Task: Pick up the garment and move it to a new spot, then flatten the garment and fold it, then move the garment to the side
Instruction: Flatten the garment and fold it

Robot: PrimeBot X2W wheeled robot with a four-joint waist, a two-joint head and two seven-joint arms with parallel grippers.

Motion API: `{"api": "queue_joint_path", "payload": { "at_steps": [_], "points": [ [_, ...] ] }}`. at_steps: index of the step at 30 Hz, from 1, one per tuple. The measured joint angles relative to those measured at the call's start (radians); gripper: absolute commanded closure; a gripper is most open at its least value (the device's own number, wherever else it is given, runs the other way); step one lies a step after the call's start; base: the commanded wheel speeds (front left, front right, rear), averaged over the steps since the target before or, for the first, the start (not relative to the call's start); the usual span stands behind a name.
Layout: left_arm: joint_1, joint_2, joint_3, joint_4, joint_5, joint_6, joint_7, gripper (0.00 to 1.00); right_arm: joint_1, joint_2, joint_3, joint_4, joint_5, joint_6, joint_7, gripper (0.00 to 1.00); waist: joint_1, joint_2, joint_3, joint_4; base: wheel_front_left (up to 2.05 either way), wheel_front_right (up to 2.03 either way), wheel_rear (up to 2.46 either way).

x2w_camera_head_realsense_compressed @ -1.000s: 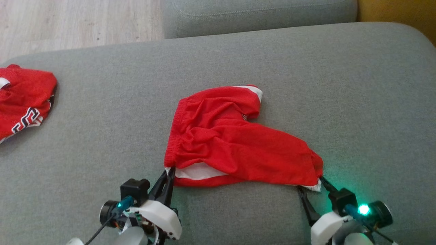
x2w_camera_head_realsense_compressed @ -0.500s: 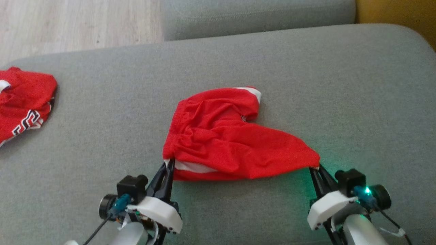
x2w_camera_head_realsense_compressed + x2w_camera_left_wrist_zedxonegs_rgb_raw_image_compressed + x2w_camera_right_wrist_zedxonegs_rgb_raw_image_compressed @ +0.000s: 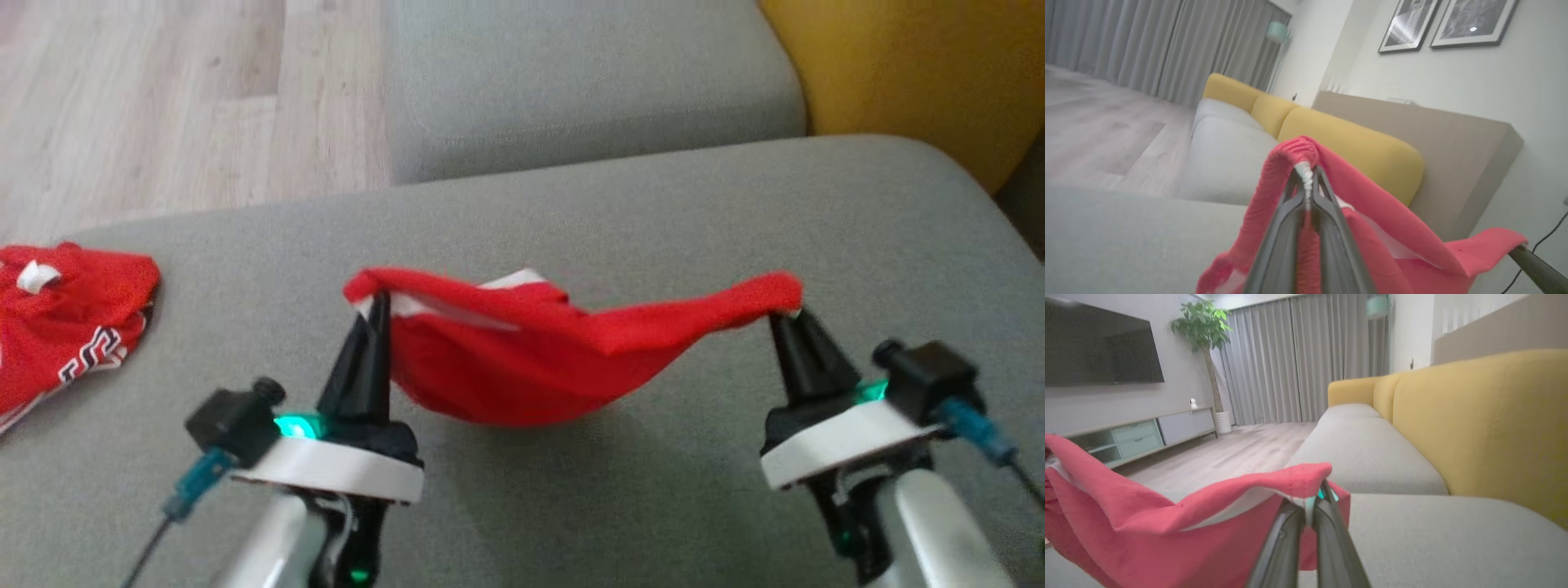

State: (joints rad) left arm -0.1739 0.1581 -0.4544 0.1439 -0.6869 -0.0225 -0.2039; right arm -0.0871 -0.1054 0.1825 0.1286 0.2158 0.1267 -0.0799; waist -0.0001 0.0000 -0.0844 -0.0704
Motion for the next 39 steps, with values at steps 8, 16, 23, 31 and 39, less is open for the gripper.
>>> {"api": "queue_joint_path", "payload": {
  "at_steps": [8,16,23,31,39],
  "points": [
    [-0.051,0.106,0.045,-0.287,-0.003,0.024,0.141,1.0,0.023,-0.038,-0.039,-0.312,0.051,0.0,0.147,1.0,0.0,0.0,-0.047,-0.003,0.0,0.0,0.0],
    [-0.223,0.174,0.081,-0.393,-0.018,0.044,0.29,1.0,0.002,-0.04,-0.102,-0.465,0.055,0.0,0.266,1.0,0.0001,0.0,-0.031,-0.012,0.0,0.0,0.0],
    [-0.31,0.17,0.067,-0.257,-0.053,0.026,0.357,1.0,-0.118,-0.037,-0.094,-0.336,0.07,0.0,0.304,1.0,0.0002,0.0,0.045,-0.025,0.0,0.0,0.0],
    [-0.588,0.158,0.067,-0.027,-0.027,-0.026,0.352,1.0,-0.513,-0.043,-0.077,-0.021,0.053,0.0,0.212,1.0,0.0007,0.0,0.179,-0.053,0.0,0.0,0.0],
    [-0.893,0.086,0.092,0.166,0.018,-0.067,0.2,1.0,-0.887,-0.01,-0.126,0.227,-0.049,0.0,-0.016,1.0,0.0005,0.0,0.335,-0.099,0.0,0.0,0.0]
  ]
}}
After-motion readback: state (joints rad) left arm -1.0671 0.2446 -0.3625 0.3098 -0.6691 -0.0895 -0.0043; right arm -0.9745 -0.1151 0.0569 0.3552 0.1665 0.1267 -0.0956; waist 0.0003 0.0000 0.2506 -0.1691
